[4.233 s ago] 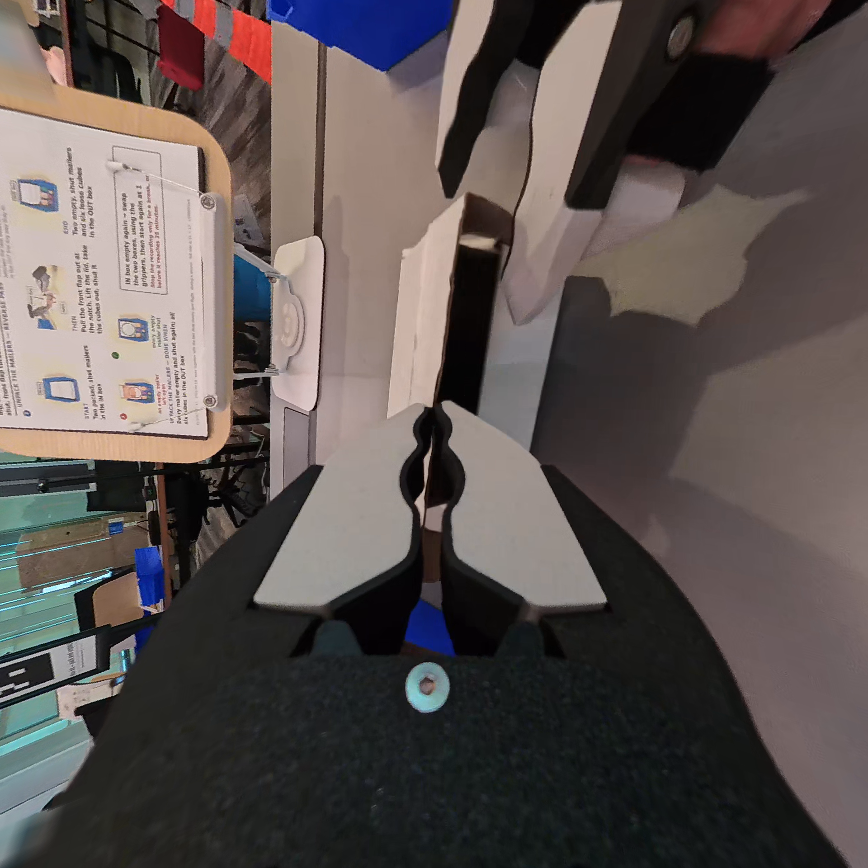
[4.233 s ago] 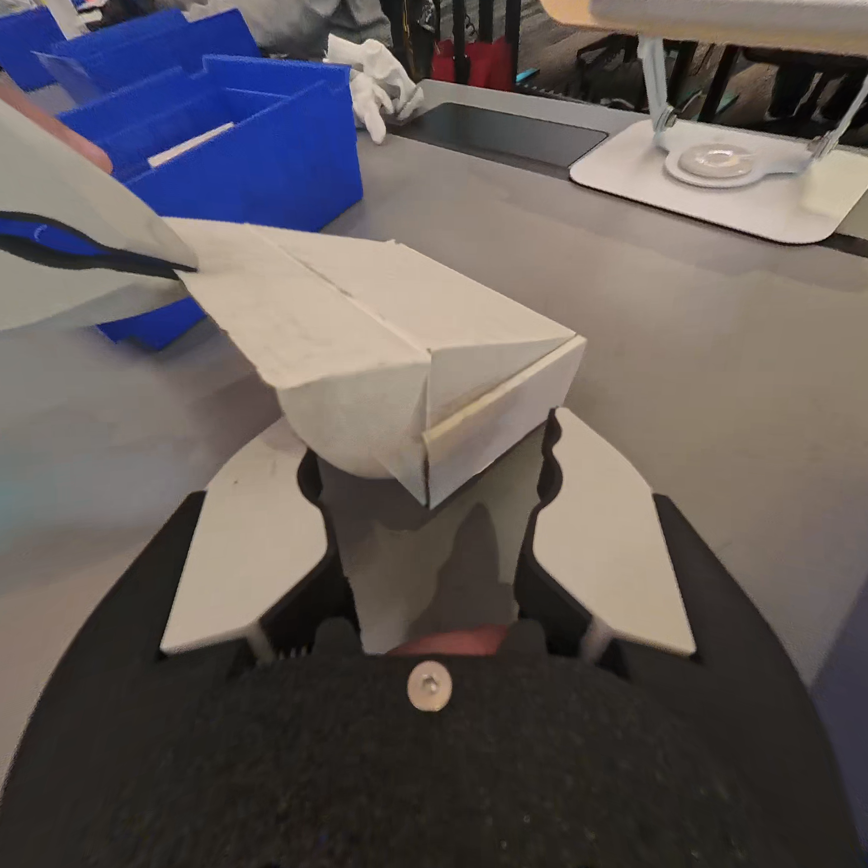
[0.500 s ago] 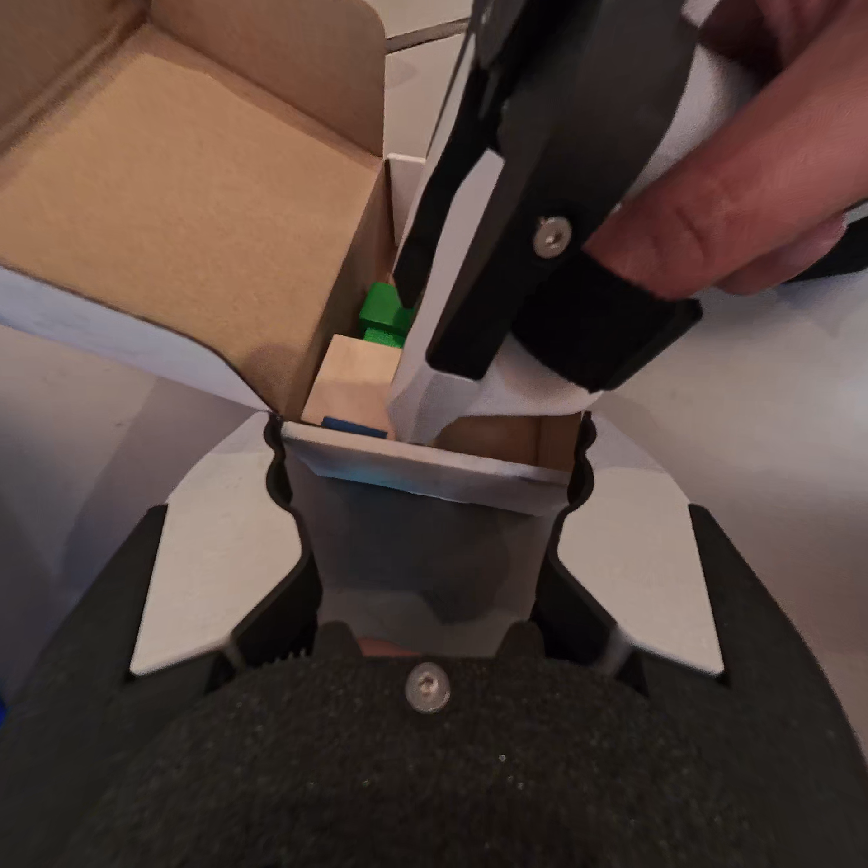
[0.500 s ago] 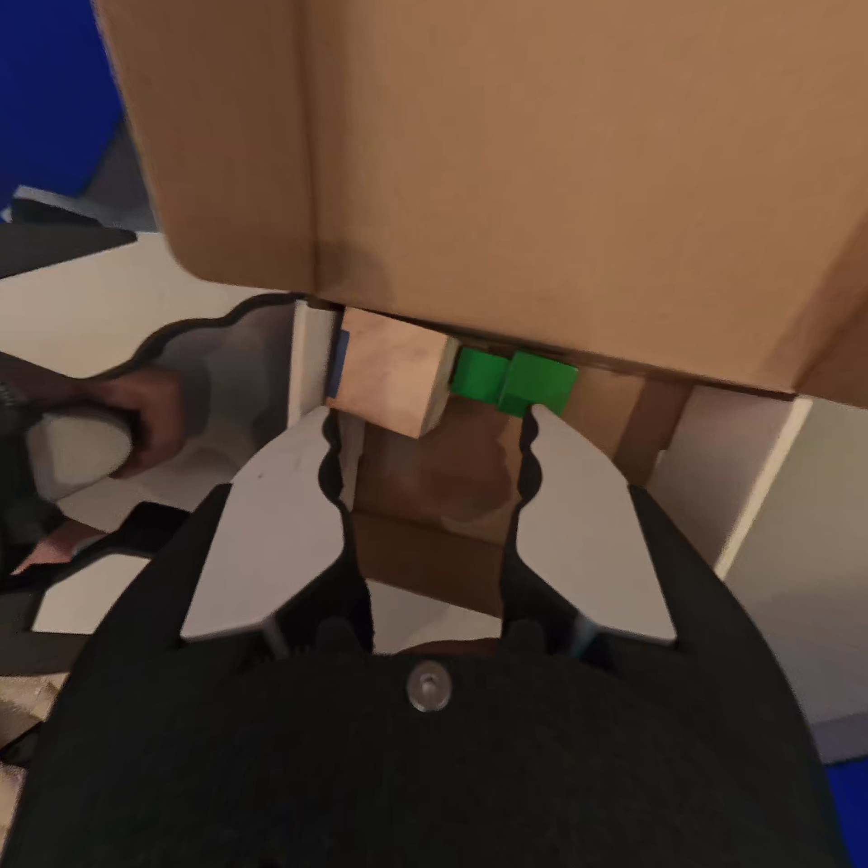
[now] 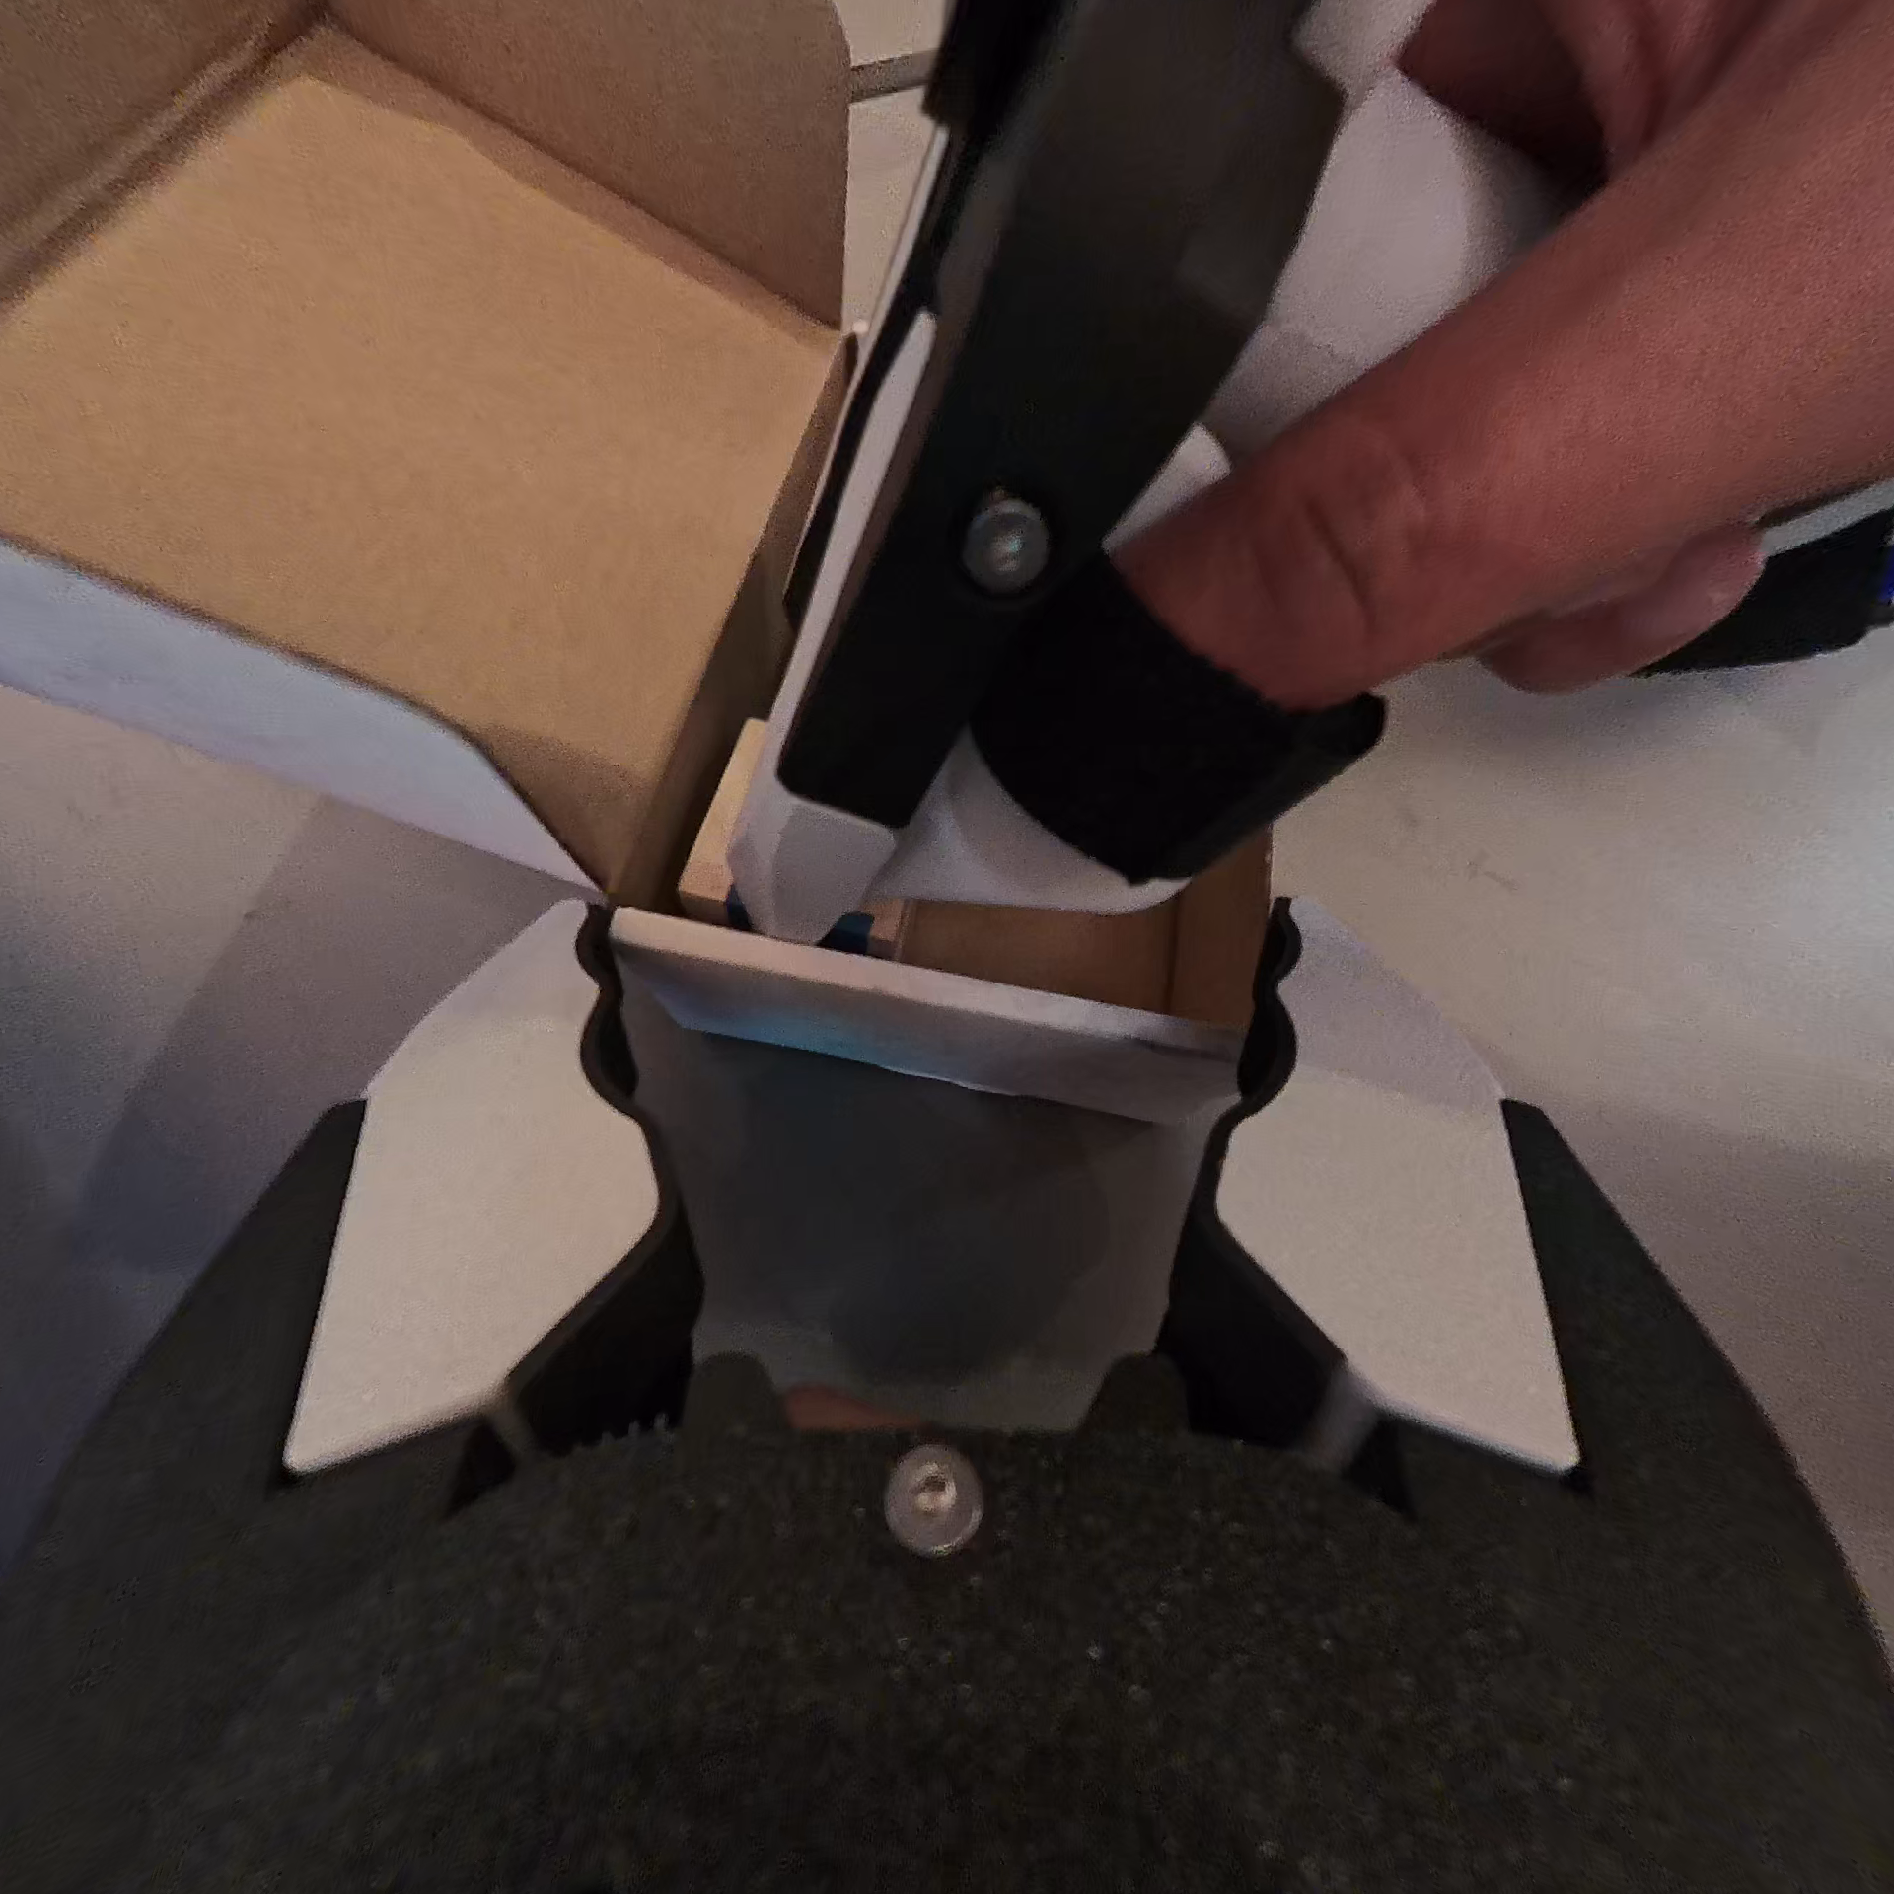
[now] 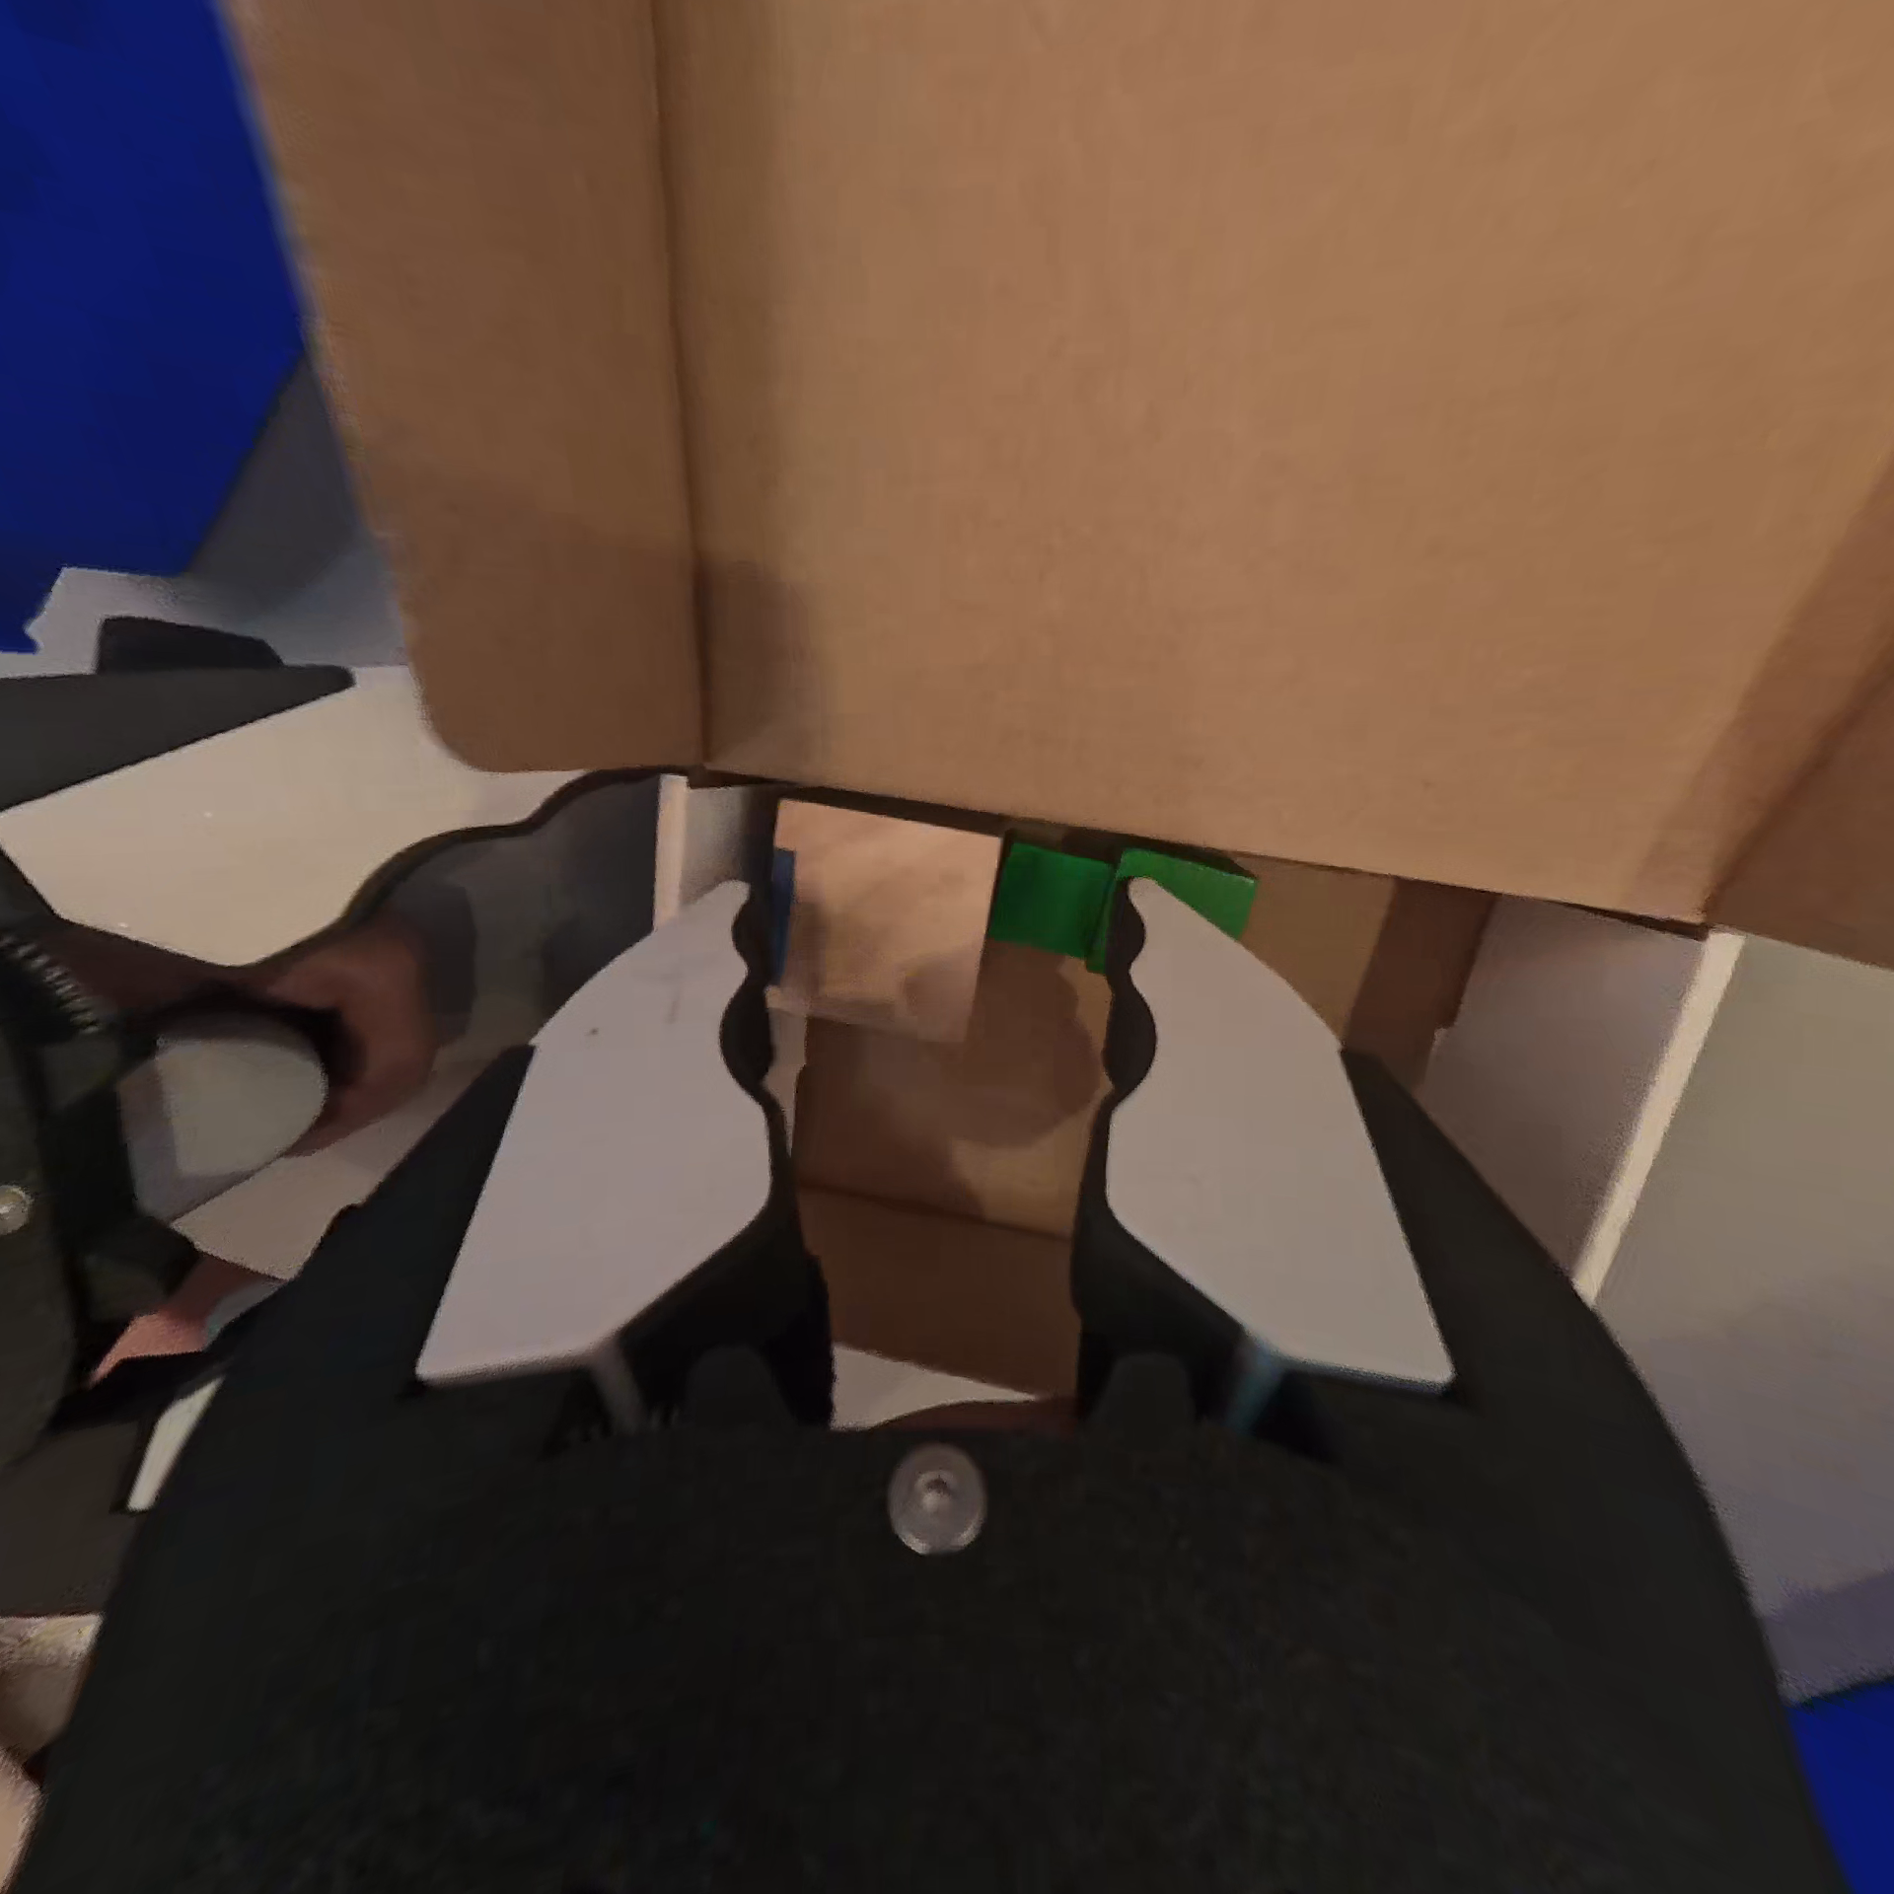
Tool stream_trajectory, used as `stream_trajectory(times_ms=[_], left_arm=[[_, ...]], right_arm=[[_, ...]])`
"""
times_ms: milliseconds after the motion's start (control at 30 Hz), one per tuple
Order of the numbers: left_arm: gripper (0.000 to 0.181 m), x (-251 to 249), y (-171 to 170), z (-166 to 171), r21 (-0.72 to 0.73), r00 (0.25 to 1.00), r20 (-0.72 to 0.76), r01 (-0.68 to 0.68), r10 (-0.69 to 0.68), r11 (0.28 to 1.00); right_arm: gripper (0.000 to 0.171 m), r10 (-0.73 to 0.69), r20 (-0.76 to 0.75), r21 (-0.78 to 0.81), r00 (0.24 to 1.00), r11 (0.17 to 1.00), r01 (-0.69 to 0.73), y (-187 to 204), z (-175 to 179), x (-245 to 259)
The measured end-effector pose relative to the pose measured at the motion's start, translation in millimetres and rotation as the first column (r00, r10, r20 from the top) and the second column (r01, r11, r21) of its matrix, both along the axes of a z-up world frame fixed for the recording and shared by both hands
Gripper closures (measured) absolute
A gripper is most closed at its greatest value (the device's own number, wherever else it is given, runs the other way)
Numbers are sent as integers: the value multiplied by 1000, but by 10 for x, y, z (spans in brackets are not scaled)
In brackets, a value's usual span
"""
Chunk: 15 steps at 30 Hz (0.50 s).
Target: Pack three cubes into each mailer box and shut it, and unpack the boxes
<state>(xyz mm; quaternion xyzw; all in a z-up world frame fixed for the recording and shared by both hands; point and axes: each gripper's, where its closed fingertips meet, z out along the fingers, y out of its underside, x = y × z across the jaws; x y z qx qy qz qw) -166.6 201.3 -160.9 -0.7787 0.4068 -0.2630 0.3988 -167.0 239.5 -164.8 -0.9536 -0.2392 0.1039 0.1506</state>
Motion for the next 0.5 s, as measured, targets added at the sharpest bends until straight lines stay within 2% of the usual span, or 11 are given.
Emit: stream_trajectory(times_ms=[67, 100, 200, 267, 500], left_arm=[[66, 0, -3, -5, -3, 1000, 2, 1, -1, 1000], [66, 1, -4, -8, -7, 1000, 5, 0, 0, 1000], [66, 2, -6, -15, -19, 1000, 12, 3, -3, 1000], [66, 2, -7, -21, -31, 1000, 13, 3, -2, 1000], [66, -1, -7, -23, -34, 1000, 14, 2, -2, 999]], right_arm=[[97, -9, 16, 7, 1000, 1000, 9, -7, -16, 82], [97, -10, 27, 13, 1000, 1000, 10, -15, -13, 120], [109, 10, 33, 11, 999, 1000, -11, -54, -5, 132], [126, 45, 11, 0, 999, 999, -45, -89, -14, 51], [129, 70, 92, 58, 993, 995, -76, -93, -7, 106]])
